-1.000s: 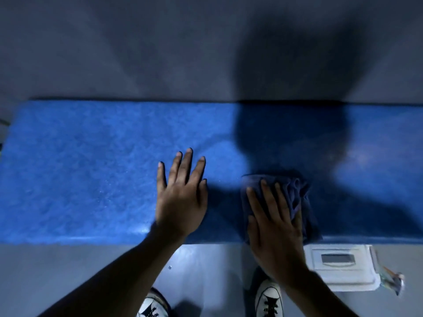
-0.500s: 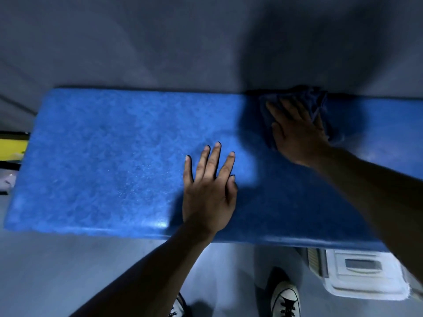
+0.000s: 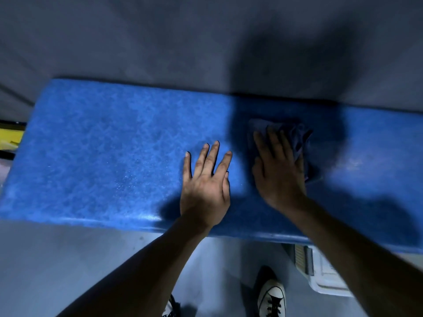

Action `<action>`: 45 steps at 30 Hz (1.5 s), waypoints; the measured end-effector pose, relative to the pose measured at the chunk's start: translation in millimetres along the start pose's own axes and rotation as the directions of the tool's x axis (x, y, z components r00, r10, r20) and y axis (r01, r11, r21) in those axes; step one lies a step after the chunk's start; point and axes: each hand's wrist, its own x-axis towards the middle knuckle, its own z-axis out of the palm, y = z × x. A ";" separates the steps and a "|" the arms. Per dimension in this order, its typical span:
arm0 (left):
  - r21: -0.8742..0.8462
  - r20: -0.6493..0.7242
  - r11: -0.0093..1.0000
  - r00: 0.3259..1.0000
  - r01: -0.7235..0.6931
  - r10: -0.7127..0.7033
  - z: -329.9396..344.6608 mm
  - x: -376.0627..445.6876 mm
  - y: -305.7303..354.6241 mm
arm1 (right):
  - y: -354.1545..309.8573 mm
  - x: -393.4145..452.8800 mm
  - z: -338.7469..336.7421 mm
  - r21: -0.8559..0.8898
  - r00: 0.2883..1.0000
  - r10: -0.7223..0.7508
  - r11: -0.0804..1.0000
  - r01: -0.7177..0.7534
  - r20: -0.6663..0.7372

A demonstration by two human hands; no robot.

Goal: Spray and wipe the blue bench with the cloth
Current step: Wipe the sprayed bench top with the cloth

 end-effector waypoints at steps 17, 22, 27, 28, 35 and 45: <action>-0.085 0.055 0.996 0.998 0.012 -0.007 -36.5 1.9 -59.9 | -79.8 -119.2 23.0 0.008 0.992 0.118 0.993 -0.119 0.032; 0.111 0.067 0.993 0.997 -0.036 0.028 -26.2 -5.9 -76.5 | -71.6 -99.4 24.3 -0.013 0.998 0.042 0.999 -0.041 0.055; 0.141 0.101 0.989 0.995 -0.035 0.021 -26.5 -4.1 -77.6 | -74.4 -38.8 21.9 -0.010 0.999 0.016 1.000 -0.015 0.046; 0.146 0.104 0.989 0.994 -0.032 0.016 -27.0 -4.0 -77.0 | -75.9 -24.4 20.3 0.000 0.999 0.012 1.000 -0.012 0.041; 0.140 0.128 0.990 0.992 -0.018 0.000 -27.8 -3.6 -75.1 | -68.3 77.5 2.2 0.076 0.993 -0.091 0.993 0.085 0.073; 0.081 0.125 0.997 0.992 -0.008 -0.003 -27.1 -4.7 -75.3 | -68.0 114.7 -0.7 0.055 0.987 -0.140 0.989 0.136 0.075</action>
